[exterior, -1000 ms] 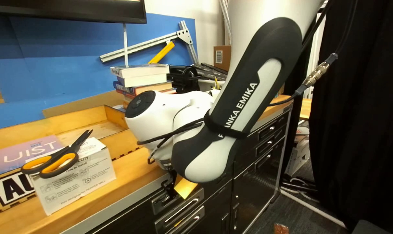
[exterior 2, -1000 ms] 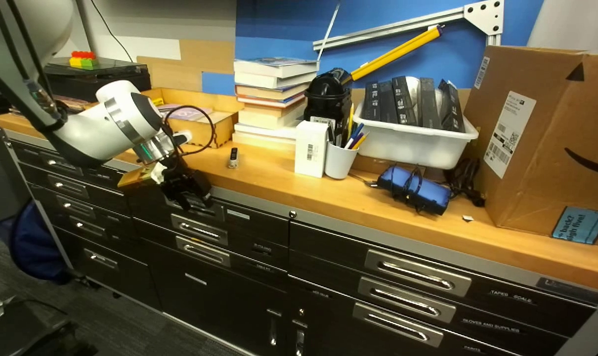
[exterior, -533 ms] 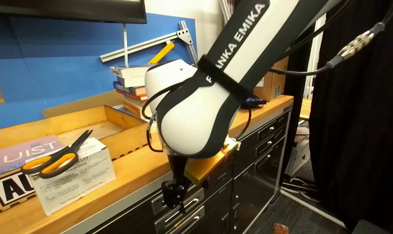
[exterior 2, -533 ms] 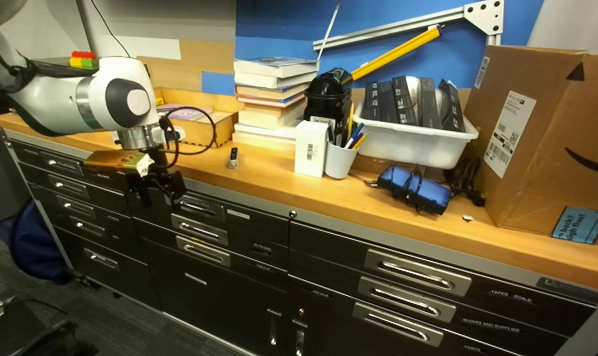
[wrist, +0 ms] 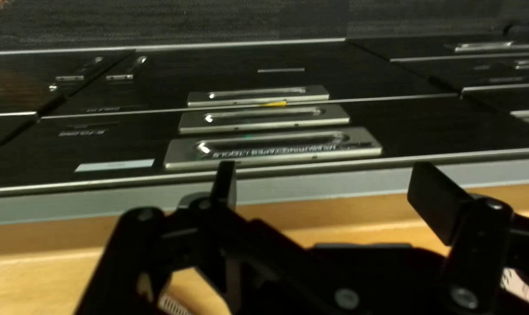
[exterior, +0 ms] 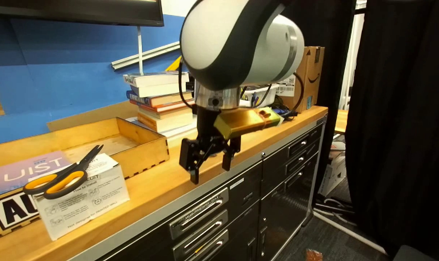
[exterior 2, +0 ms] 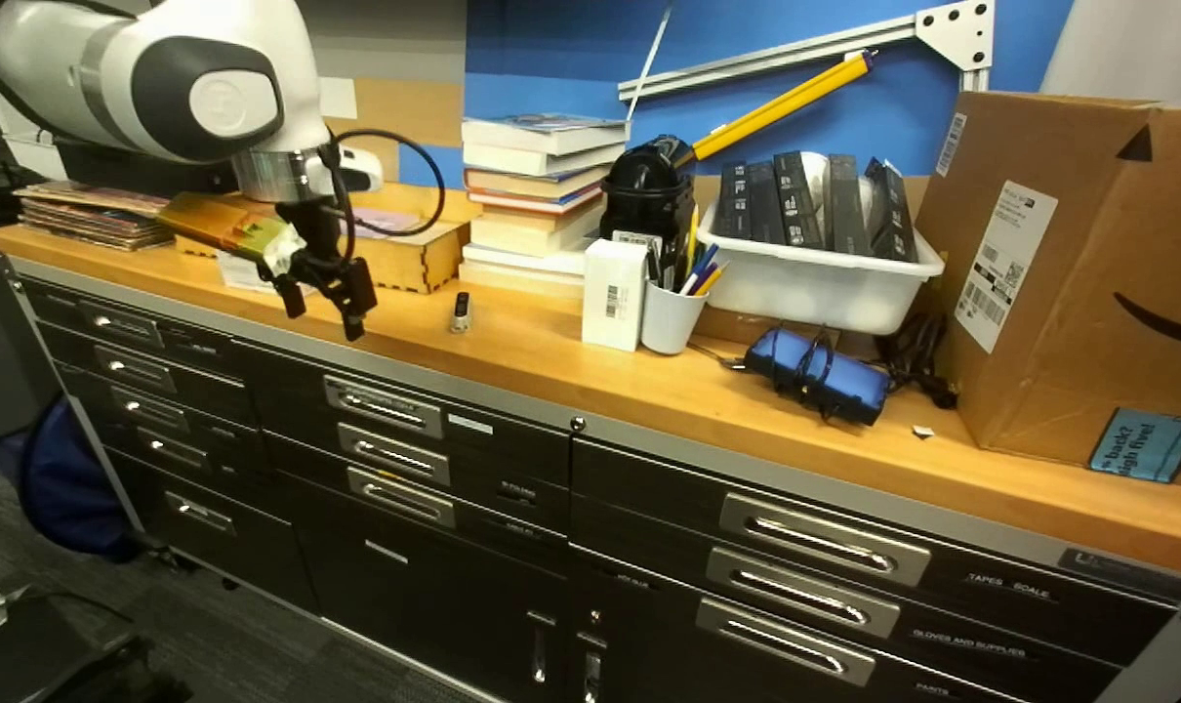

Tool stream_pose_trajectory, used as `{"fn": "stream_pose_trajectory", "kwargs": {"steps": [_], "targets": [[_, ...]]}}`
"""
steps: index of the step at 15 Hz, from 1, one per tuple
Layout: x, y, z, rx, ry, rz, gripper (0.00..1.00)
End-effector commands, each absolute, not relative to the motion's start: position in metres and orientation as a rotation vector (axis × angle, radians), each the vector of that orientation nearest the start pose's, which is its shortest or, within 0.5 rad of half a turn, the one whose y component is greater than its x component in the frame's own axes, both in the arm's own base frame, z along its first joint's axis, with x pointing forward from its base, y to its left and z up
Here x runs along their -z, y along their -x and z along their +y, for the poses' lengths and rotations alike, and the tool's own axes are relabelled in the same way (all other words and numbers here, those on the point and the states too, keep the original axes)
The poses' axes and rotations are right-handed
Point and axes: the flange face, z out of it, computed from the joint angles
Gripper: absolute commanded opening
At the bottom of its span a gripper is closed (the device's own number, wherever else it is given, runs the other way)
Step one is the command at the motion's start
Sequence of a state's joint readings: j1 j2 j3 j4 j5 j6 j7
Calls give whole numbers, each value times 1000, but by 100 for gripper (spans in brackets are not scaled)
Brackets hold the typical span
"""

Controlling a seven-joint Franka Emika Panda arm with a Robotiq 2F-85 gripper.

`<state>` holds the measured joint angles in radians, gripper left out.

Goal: Put the Lego in the open drawer and then close the drawer

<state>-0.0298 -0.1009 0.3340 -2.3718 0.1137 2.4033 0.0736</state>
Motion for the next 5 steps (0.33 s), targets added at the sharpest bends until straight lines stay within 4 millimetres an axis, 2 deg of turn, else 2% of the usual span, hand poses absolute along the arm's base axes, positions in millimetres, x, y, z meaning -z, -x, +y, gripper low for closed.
{"fn": "stream_pose_trajectory", "kwargs": {"steps": [1,2,3,5], "targets": [[-423,-466,140,330,3097,-144,100],[-431,-465,139,335,3091,-141,100],[-414,-473,139,300,3082,-168,100],[-425,-470,138,319,3083,-158,100]]}}
